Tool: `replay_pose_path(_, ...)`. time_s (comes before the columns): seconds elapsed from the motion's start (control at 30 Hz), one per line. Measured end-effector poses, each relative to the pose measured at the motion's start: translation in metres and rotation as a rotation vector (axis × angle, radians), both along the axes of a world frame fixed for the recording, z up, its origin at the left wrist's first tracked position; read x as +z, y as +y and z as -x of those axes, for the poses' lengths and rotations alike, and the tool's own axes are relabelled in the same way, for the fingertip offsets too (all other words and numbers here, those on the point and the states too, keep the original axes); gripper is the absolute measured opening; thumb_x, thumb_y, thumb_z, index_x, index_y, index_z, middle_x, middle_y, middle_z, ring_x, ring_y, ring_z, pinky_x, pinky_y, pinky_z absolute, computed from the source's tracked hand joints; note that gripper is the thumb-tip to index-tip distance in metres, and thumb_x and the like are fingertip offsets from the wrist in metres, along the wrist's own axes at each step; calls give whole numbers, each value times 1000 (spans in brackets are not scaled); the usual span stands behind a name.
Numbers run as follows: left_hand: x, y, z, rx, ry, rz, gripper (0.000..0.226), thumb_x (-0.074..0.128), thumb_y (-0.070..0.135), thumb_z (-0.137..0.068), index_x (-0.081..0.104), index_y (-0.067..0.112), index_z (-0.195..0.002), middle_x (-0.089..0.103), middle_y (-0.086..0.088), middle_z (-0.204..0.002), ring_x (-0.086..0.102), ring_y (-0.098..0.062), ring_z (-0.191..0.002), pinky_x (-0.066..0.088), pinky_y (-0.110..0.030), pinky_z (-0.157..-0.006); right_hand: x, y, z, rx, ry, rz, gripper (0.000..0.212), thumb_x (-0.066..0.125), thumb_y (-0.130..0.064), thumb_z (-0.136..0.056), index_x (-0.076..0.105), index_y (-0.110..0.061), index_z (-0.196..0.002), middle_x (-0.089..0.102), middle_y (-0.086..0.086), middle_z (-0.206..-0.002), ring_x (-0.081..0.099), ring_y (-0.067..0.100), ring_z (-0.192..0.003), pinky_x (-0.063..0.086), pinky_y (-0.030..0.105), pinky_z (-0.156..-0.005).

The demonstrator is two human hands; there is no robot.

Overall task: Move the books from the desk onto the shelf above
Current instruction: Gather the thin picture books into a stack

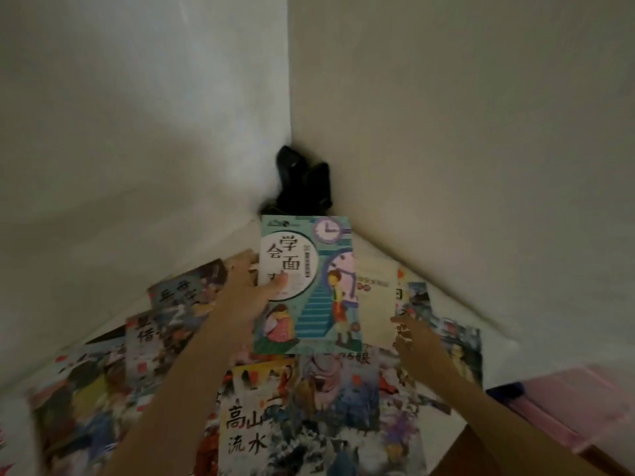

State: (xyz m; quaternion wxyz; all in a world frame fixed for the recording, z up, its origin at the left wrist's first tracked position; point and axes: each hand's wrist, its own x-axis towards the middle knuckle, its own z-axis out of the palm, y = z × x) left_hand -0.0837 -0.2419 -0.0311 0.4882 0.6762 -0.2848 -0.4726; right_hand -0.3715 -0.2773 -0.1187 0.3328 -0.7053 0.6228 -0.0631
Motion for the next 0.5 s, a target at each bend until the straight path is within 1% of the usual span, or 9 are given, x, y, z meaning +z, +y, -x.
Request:
replay_pose_path(0.03, -13, -16, 21, -30, 45, 4, 37, 71, 9, -84, 55, 12, -117, 69, 0, -108, 67, -11, -93, 59, -25, -69, -4, -8, 10, -53, -33, 2, 30, 40, -14, -100, 53, -20, -126, 60, 2, -122, 63, 15, -93, 53, 20, -72)
replay_pose_path(0.07, -29, -31, 41, -61, 50, 2, 37, 72, 9, -84, 57, 11, -117, 70, 0, -108, 67, -12, -95, 59, -26, -71, -10, -16, 19, -97, -52, -15, 28, 37, -20, -101, 56, -23, -121, 64, 0, -113, 65, 10, -83, 52, 18, -64)
replay_pose_path(0.13, -67, -56, 71, -106, -50, -15, 36, 72, 13, -85, 61, 12, -119, 70, -1, -112, 66, -17, -101, 57, -35, -82, -33, -29, 34, -146, -75, -44, 32, 33, -45, -99, 58, -31, -113, 70, -3, -101, 67, 9, -76, 57, 29, -64)
replay_pose_path(0.17, -88, -66, 78, -115, -139, -29, 33, 70, 14, -86, 62, 12, -118, 70, -3, -111, 65, -19, -101, 56, -34, -81, -39, -34, 36, -185, -91, -60, 34, 33, -50, -98, 58, -32, -112, 71, -2, -95, 68, 12, -74, 59, 34, -65)
replay_pose_path(0.27, -139, -81, 81, -91, -425, -79, 29, 70, 13, -84, 65, 8, -113, 71, -9, -107, 66, -26, -98, 54, -32, -73, -40, -43, 23, -258, -135, -92, 16, 43, -24, -99, 56, -25, -108, 68, 1, -85, 65, 13, -67, 55, 28, -55)
replay_pose_path(0.33, -161, -85, 77, -124, -520, -53, 34, 70, 20, -84, 65, 9, -116, 71, -9, -109, 66, -28, -101, 57, -42, -78, -43, -48, 15, -319, -183, -45, 10, 50, -23, -96, 55, -20, -104, 66, 0, -93, 63, 10, -72, 54, 26, -58)
replay_pose_path(0.37, -163, -86, 78, -148, -531, -45, 39, 69, 24, -85, 63, 10, -120, 70, -10, -112, 65, -28, -104, 57, -45, -80, -43, -48, 10, -348, -208, -16, 16, 55, -25, -94, 52, -21, -109, 63, -1, -101, 63, 9, -78, 53, 23, -61)
replay_pose_path(0.43, -162, -86, 83, -202, -569, -79, 56, 61, 44, -82, 58, 10, -126, 68, -11, -117, 63, -29, -107, 56, -47, -82, -46, -43, -2, -394, -263, 26, 41, 60, -29, -89, 44, -25, -127, 55, -1, -120, 61, 14, -100, 55, 28, -77)
replay_pose_path(0.5, -164, -88, 90, -265, -661, -147, 74, 49, 62, -74, 54, 12, -129, 64, -14, -122, 59, -33, -110, 52, -50, -86, -45, -38, -11, -397, -277, 31, 50, 63, -26, -88, 41, -22, -133, 51, 2, -127, 54, 19, -112, 47, 26, -86)
